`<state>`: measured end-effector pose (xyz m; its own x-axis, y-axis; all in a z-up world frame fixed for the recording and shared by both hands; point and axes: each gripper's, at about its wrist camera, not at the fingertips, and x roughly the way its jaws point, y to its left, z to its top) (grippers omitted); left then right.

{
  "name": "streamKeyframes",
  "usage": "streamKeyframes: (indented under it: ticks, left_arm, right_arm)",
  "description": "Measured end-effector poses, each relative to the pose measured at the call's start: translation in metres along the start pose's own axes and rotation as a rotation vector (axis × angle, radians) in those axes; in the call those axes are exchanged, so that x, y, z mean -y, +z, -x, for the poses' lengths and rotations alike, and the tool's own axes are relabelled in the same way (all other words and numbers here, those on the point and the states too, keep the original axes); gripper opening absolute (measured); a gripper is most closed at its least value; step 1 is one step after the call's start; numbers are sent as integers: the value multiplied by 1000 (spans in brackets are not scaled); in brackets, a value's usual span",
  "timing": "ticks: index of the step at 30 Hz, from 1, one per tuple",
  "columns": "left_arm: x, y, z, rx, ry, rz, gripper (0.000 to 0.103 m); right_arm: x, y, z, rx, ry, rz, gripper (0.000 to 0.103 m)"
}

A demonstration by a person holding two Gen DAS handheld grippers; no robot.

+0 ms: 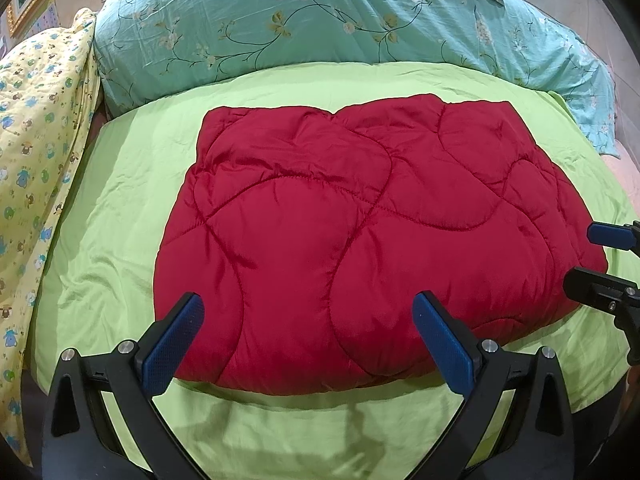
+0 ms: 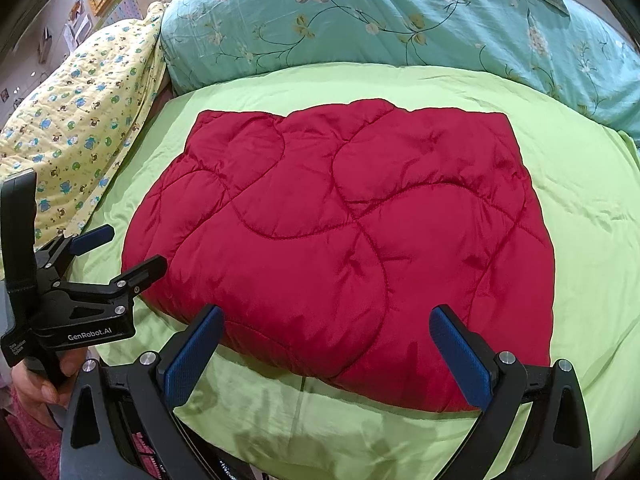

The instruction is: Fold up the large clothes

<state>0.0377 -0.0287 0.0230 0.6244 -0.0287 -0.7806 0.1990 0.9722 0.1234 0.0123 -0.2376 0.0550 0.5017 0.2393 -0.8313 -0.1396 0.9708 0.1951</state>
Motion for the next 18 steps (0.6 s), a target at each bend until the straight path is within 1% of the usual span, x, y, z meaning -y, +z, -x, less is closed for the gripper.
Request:
streamKeyframes:
  ticks: [18]
  left_arm:
    - [-1,6,-5,2,-5,-1,103]
  right_arm:
    - [1,5,-3,-11,2,-6,103]
